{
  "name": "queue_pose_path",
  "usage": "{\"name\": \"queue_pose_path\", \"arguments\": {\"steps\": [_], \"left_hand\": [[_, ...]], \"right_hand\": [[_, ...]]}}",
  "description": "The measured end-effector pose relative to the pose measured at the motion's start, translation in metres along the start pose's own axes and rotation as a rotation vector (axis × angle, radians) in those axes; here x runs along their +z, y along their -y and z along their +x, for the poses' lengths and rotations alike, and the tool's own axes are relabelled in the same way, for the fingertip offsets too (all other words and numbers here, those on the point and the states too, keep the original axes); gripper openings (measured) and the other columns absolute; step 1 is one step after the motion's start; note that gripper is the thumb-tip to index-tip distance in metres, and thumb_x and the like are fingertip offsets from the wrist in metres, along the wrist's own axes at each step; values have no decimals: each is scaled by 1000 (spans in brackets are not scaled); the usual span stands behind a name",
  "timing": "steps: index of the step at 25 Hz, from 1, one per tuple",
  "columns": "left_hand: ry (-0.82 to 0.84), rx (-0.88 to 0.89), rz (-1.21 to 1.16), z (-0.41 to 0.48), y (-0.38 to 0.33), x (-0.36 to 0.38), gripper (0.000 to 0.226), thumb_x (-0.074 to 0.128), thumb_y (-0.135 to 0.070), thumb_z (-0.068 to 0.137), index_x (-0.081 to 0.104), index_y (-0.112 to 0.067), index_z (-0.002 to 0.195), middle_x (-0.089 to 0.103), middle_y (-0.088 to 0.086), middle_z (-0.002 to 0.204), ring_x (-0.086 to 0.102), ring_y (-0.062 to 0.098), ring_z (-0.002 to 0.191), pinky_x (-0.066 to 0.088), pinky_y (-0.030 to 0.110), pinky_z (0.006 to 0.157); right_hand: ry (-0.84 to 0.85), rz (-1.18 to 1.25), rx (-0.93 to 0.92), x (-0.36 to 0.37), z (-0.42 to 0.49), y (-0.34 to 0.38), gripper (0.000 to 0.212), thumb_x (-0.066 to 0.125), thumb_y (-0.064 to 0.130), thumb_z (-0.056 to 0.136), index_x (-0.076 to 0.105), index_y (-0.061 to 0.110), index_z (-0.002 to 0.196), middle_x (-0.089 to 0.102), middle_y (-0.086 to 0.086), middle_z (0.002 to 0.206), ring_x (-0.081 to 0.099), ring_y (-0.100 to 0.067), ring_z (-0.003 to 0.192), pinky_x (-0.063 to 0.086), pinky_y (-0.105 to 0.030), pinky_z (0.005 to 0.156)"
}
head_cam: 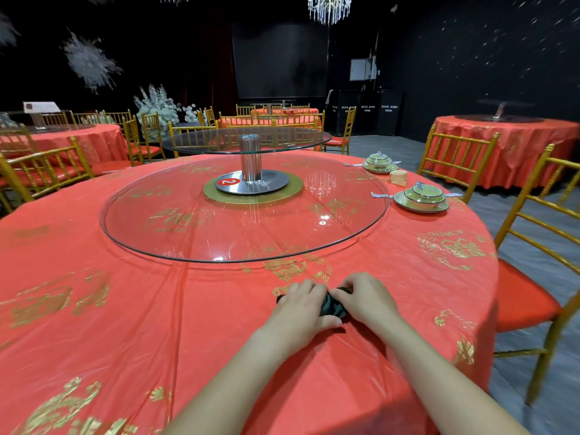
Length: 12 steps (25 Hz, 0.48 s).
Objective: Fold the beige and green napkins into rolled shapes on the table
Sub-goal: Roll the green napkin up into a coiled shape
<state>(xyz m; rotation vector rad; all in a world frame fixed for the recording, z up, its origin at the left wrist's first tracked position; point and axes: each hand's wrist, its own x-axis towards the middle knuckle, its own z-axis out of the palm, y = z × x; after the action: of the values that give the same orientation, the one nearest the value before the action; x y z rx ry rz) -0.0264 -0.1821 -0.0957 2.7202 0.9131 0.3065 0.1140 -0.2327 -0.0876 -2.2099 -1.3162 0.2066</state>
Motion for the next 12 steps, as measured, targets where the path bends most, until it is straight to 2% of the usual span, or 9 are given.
{"name": "queue_pose_path", "arguments": {"steps": [2, 4, 7, 9, 12], "left_hand": [[1, -6, 15, -1, 1, -1, 52, 53, -54, 86, 46, -14, 118, 45, 3, 117, 39, 24, 108, 36, 35, 91], [7, -16, 27, -1, 0, -3, 49, 53, -53, 87, 46, -13, 115, 45, 3, 116, 39, 24, 107, 35, 34, 89], [29, -29, 27, 1, -2, -3, 54, 56, -55, 84, 47, -14, 117, 46, 4, 117, 39, 24, 109, 36, 36, 92], [53, -48, 26, 2, -2, -4, 59, 60, -57, 79, 47, -13, 117, 46, 5, 117, 39, 25, 110, 35, 36, 92], [64, -88, 87, 4, -7, -8, 58, 63, -55, 78, 47, -12, 114, 45, 6, 116, 39, 26, 111, 34, 35, 90]], "right_hand": [[-22, -14, -18, -1, 1, -1, 24, 62, 34, 85, 61, 17, 67, 60, -5, 72, 56, -26, 76, 35, -29, 62], [-49, 10, -9, -2, 0, -5, 26, 62, 33, 86, 62, 16, 66, 55, -2, 66, 50, -23, 71, 30, -28, 61], [-27, 34, 32, 0, -4, -9, 34, 63, 36, 85, 52, 22, 55, 50, 4, 58, 50, -22, 69, 31, -28, 60], [6, -20, 25, -3, -5, -10, 35, 66, 39, 81, 57, 16, 57, 52, 0, 57, 49, -23, 65, 32, -31, 56], [19, -104, 14, -7, -8, -14, 44, 68, 38, 80, 43, 14, 52, 43, -2, 53, 46, -27, 65, 26, -32, 49]]}}
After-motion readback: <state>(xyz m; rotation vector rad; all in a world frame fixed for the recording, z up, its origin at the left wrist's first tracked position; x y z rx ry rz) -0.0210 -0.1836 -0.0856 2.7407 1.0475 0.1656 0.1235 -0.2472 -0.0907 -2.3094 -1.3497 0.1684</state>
